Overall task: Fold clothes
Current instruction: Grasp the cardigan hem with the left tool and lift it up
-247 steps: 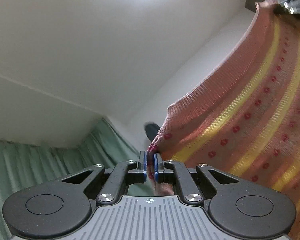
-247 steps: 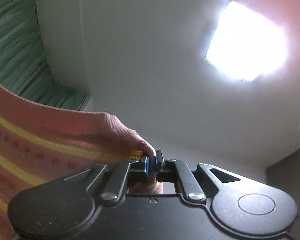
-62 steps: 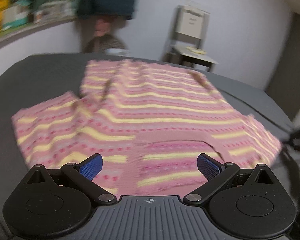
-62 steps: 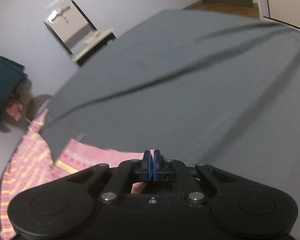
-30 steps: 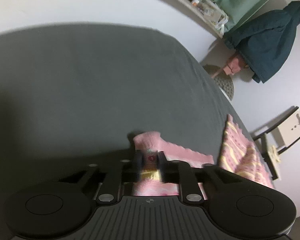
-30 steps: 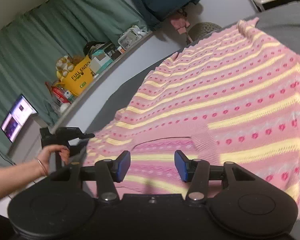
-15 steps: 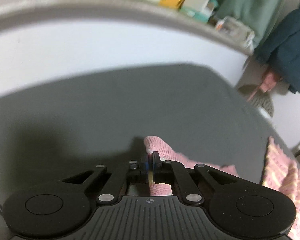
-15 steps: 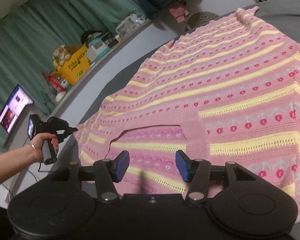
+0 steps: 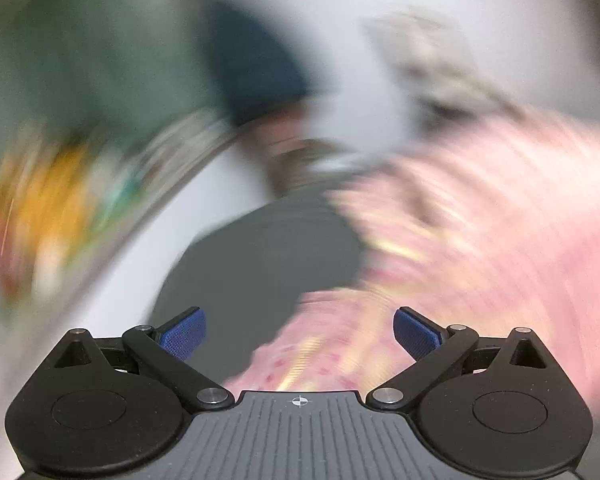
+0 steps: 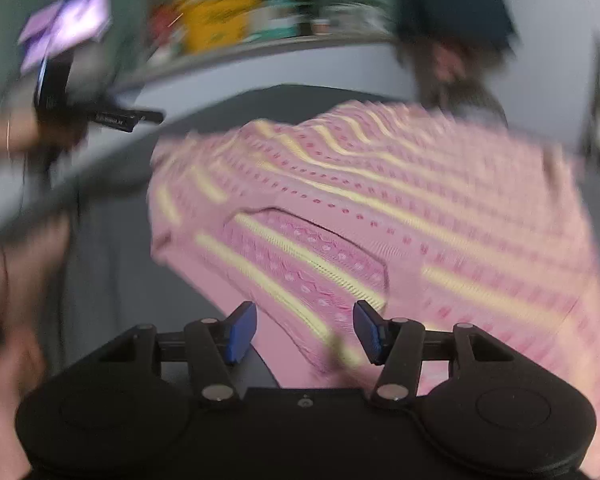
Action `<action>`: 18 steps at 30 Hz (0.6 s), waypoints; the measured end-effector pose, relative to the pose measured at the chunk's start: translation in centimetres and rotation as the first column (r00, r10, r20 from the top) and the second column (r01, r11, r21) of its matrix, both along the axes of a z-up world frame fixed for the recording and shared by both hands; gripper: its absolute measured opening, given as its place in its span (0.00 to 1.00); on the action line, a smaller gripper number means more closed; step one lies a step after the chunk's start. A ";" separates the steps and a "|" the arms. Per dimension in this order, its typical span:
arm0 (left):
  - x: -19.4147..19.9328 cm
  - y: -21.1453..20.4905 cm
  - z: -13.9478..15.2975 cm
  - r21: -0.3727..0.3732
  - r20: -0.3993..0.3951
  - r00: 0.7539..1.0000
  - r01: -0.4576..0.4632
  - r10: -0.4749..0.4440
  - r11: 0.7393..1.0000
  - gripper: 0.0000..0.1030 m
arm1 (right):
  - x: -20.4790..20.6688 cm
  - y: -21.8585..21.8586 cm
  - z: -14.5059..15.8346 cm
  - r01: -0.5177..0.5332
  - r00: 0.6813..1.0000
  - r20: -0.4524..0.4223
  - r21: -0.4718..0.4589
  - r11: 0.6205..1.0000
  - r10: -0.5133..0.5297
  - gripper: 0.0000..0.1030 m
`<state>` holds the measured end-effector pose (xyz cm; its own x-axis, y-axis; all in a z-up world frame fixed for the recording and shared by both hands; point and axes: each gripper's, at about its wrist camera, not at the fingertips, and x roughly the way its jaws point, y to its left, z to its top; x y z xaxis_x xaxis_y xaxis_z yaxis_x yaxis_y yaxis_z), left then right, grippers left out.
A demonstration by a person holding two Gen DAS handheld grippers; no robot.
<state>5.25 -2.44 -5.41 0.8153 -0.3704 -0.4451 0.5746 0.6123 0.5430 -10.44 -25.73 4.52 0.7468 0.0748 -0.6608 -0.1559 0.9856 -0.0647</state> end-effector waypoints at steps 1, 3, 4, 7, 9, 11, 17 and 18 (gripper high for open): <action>-2.2 -0.8 -0.6 0.127 0.014 0.992 0.120 -0.123 0.985 0.98 | -0.6 1.1 0.1 -0.043 0.999 0.004 -0.140 0.989 0.044 0.51; -6.7 -1.9 -2.4 0.344 -0.004 0.932 0.341 -0.362 0.875 0.98 | -2.1 3.2 -0.4 -0.139 0.989 -0.009 -0.415 0.899 0.149 0.50; -8.7 -2.5 -3.3 0.429 -0.007 0.894 0.407 -0.448 0.806 0.97 | -2.9 3.9 -0.9 -0.194 0.978 -0.035 -0.509 0.838 0.206 0.50; -11.0 -3.6 -5.4 0.591 -0.007 0.827 0.457 -0.562 0.665 0.97 | -4.7 5.1 -2.1 -0.325 0.937 -0.125 -0.652 0.685 0.326 0.50; -11.3 -4.1 -6.2 0.662 0.025 0.806 0.430 -0.591 0.614 0.90 | -5.2 4.9 -2.5 -0.357 0.927 -0.159 -0.659 0.662 0.340 0.49; -10.8 -5.4 -6.6 0.722 0.023 0.789 0.412 -0.614 0.556 0.70 | -5.4 4.4 -2.9 -0.375 0.921 -0.192 -0.672 0.639 0.339 0.46; -11.0 -7.7 -8.1 0.783 -0.051 0.749 0.441 -0.661 0.439 0.65 | -5.3 2.6 -4.0 -0.396 0.918 -0.256 -0.649 0.650 0.304 0.44; -11.0 -8.1 -8.3 0.784 -0.067 0.742 0.453 -0.667 0.425 0.64 | -5.4 2.6 -4.3 -0.408 0.913 -0.264 -0.641 0.650 0.312 0.43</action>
<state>-5.79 -10.52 -13.70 0.6574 -0.4288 -0.6196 0.4348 -0.4558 0.7767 -15.81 -23.14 0.21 0.6700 -0.1759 -0.7212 -0.5425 0.5471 -0.6374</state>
